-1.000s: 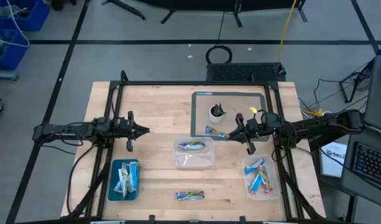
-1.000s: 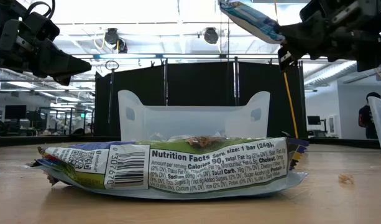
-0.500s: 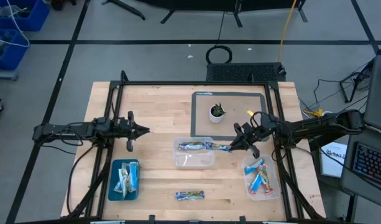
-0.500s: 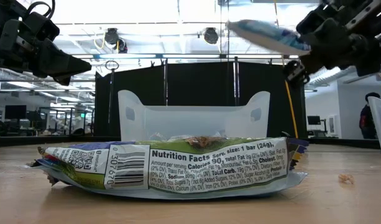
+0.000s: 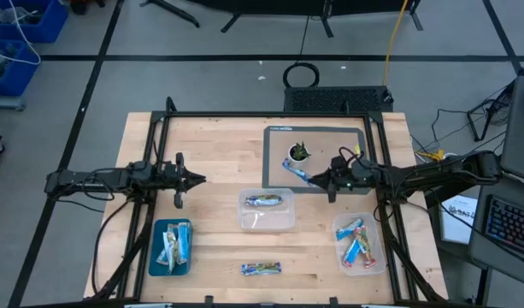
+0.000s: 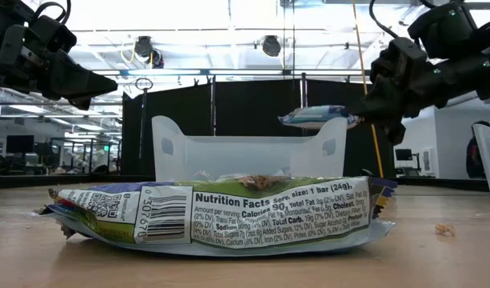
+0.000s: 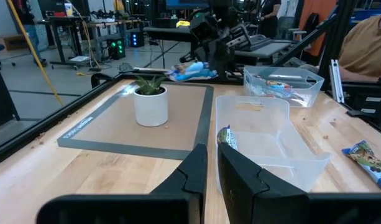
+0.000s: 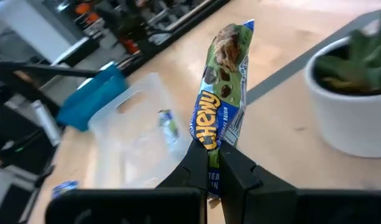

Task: Pick and place Granola Bars by type
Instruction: Put the blue granola bar into the left transparent bin

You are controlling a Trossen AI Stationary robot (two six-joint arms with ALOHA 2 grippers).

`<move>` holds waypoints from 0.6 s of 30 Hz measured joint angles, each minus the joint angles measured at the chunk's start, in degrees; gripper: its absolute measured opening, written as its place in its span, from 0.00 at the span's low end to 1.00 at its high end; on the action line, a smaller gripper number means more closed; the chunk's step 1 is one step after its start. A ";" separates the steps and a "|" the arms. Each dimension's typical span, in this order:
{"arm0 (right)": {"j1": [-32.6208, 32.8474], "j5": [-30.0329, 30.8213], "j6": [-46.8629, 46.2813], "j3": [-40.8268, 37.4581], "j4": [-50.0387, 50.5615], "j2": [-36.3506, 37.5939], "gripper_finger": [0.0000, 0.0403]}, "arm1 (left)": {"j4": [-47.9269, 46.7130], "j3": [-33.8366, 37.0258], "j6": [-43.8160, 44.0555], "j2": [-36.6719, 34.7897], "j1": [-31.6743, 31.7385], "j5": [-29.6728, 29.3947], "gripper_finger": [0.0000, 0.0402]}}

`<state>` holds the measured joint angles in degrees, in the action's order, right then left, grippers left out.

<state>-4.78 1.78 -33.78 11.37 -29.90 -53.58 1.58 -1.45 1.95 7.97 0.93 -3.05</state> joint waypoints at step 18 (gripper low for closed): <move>5.08 -8.96 1.41 0.00 -5.48 0.00 0.01 | 0.00 0.00 0.00 0.00 -0.02 0.00 0.10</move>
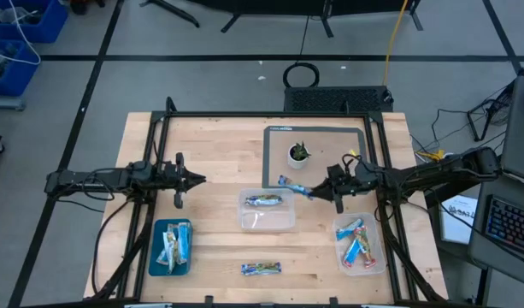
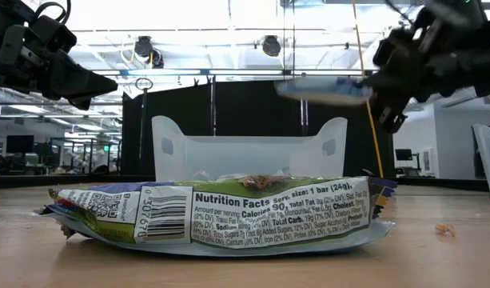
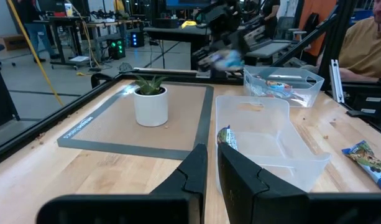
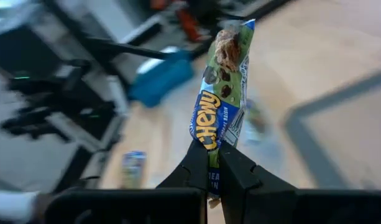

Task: Pick and place Granola Bars by type
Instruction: Put the blue granola bar into the left transparent bin

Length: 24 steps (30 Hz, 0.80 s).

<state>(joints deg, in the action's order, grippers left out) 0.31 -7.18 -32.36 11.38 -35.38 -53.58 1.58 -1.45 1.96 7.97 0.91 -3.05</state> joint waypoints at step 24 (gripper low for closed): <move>9.54 0.24 10.80 29.39 17.79 -31.35 0.01 | -0.02 0.00 0.00 0.00 0.02 0.00 0.10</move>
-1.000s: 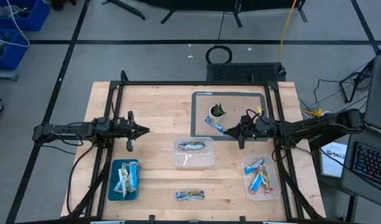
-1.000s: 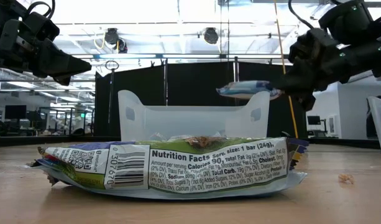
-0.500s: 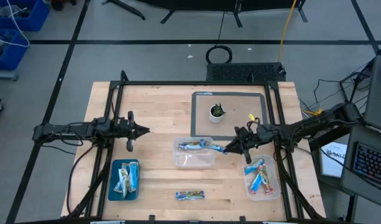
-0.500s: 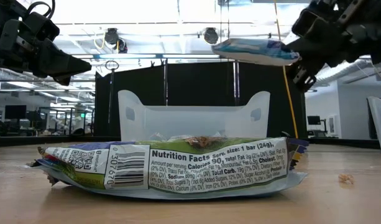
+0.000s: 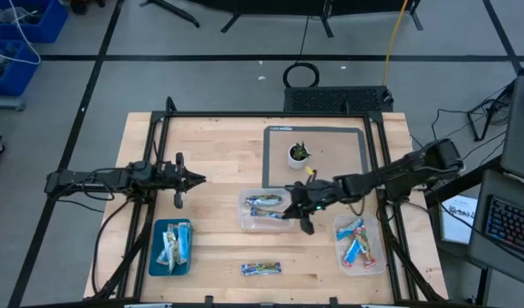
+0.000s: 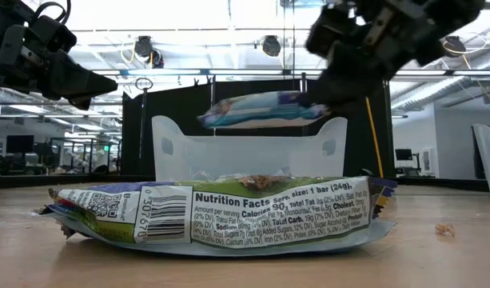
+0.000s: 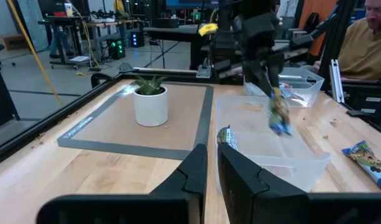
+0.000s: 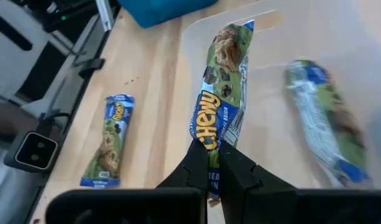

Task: Pick and place Granola Bars by type
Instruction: Put the blue granola bar into the left transparent bin

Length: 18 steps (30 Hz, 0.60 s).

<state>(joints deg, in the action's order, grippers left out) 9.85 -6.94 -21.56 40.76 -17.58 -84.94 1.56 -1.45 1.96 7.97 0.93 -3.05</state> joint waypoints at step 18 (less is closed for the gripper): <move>-3.41 -5.11 0.24 5.24 -1.69 -11.19 0.04 | 0.00 0.00 0.00 0.00 -0.02 0.00 0.10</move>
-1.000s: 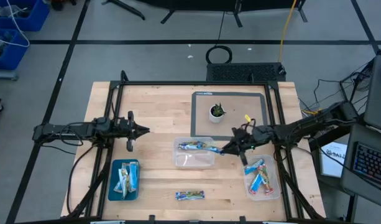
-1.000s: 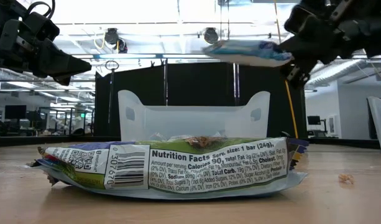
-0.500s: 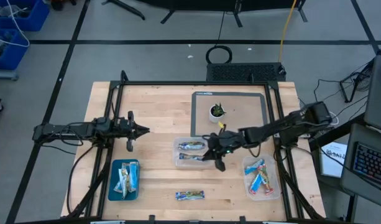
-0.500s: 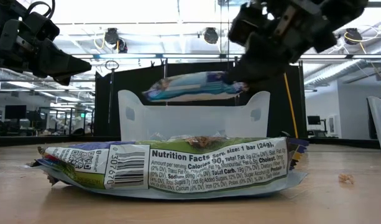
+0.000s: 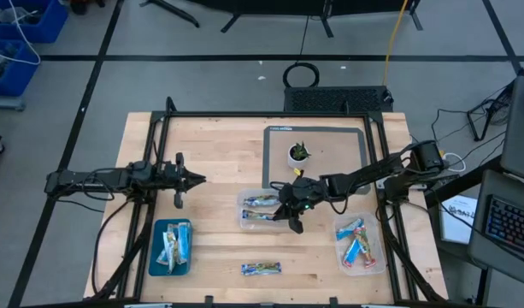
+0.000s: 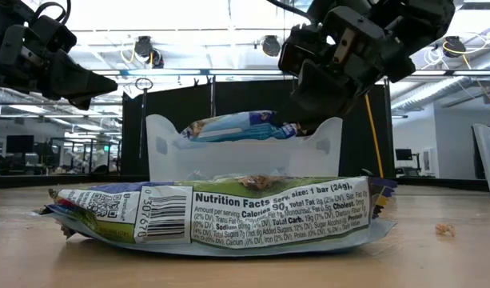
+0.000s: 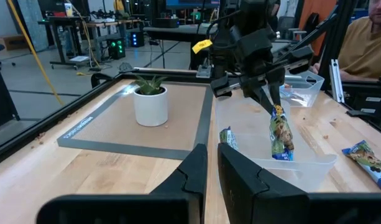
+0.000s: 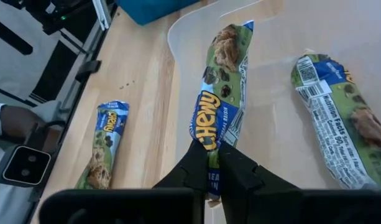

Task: Pick and place Granola Bars by type
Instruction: Put the blue granola bar into the left transparent bin

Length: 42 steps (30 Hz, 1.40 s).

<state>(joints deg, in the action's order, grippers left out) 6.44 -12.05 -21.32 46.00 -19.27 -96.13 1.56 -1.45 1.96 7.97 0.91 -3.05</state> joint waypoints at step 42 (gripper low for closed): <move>7.15 -1.43 8.22 0.13 -7.43 10.00 0.30 | -0.02 0.00 -0.02 0.00 0.00 0.00 0.10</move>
<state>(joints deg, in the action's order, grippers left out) 13.59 -13.49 -13.10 46.13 -26.70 -86.13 1.54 -1.45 1.94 7.97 0.91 -3.05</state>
